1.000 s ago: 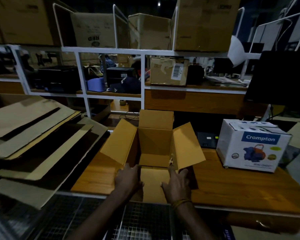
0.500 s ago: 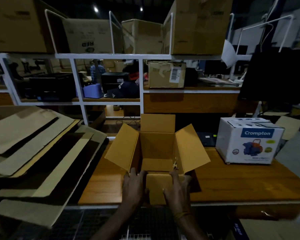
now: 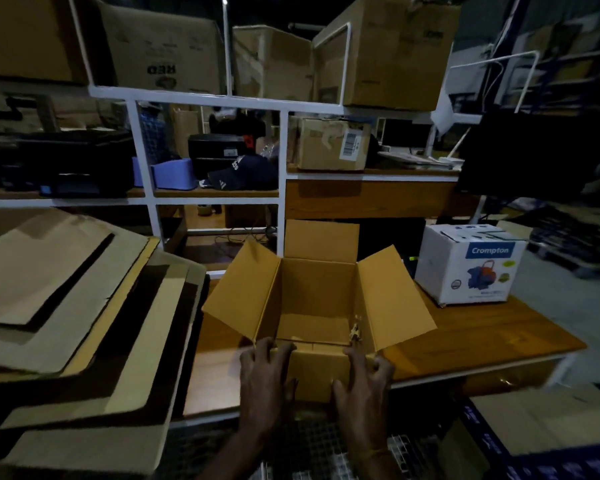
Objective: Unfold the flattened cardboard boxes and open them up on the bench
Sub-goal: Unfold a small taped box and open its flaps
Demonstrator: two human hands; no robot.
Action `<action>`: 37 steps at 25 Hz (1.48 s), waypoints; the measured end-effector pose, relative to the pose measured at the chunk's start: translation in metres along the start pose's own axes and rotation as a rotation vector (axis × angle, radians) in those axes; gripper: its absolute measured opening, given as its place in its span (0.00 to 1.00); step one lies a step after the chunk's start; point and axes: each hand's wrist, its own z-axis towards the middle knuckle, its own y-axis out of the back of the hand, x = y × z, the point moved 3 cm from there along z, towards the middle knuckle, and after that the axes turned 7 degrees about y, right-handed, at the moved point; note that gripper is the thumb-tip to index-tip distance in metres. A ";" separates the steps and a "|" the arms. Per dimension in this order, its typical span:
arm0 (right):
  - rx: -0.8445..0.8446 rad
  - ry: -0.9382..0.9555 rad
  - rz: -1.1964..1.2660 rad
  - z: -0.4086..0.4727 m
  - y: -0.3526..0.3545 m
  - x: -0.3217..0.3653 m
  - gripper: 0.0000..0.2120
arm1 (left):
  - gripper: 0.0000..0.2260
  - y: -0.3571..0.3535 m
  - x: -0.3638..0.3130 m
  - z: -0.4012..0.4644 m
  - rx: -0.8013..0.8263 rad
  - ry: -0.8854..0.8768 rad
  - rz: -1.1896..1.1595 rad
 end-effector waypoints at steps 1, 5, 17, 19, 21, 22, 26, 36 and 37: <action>-0.012 0.001 -0.015 -0.004 0.000 0.005 0.28 | 0.28 0.003 0.004 -0.002 -0.030 -0.019 -0.004; -0.108 0.035 -0.091 -0.014 0.022 0.036 0.28 | 0.29 0.036 0.006 -0.007 -0.137 -0.073 -0.059; -0.325 0.239 -0.054 -0.079 0.108 0.147 0.29 | 0.26 0.187 -0.011 -0.072 -0.382 -0.166 -0.097; -0.361 0.276 -0.040 -0.092 0.118 0.165 0.28 | 0.27 0.209 -0.009 -0.082 -0.406 -0.180 -0.092; -0.385 0.286 -0.010 -0.102 0.124 0.186 0.28 | 0.28 0.234 -0.005 -0.085 -0.439 -0.205 -0.089; -0.400 0.295 0.002 -0.106 0.127 0.199 0.27 | 0.27 0.246 -0.001 -0.086 -0.449 -0.215 -0.093; -0.448 0.343 0.011 -0.115 0.129 0.253 0.27 | 0.25 0.296 0.021 -0.085 -0.516 -0.237 -0.106; -0.502 0.467 0.080 -0.135 0.056 0.433 0.27 | 0.25 0.434 0.156 -0.055 -0.641 -0.259 -0.166; -0.511 0.484 0.097 -0.138 0.044 0.456 0.27 | 0.25 0.451 0.175 -0.050 -0.656 -0.254 -0.166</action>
